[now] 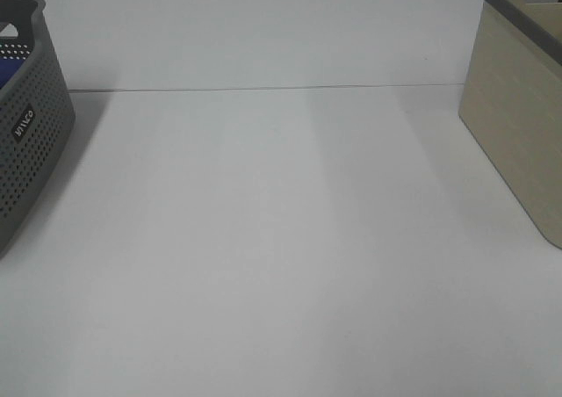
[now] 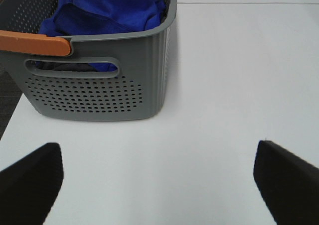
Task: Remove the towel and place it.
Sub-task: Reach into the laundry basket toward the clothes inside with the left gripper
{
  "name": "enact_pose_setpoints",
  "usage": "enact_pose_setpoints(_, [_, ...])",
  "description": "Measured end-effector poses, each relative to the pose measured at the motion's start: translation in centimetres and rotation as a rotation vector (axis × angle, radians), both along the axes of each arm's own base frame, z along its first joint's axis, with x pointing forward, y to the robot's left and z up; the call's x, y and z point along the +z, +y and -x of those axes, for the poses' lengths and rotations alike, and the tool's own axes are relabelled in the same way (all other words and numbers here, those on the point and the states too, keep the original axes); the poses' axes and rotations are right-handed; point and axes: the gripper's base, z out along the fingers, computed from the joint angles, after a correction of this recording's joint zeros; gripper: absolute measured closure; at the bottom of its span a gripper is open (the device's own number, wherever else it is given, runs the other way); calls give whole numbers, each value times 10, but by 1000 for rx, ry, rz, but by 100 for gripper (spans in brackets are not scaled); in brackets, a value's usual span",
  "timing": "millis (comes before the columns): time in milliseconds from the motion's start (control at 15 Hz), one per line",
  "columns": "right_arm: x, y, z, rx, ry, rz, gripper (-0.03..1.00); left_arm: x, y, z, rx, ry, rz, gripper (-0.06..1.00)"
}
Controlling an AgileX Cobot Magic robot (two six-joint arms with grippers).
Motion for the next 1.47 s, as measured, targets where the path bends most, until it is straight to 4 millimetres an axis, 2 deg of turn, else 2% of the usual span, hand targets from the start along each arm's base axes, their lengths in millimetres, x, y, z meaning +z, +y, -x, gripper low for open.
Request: enact_pose_setpoints(1467, [0, 0, 0, 0, 0, 0, 22, 0, 0, 0, 0, 0, 0, -2])
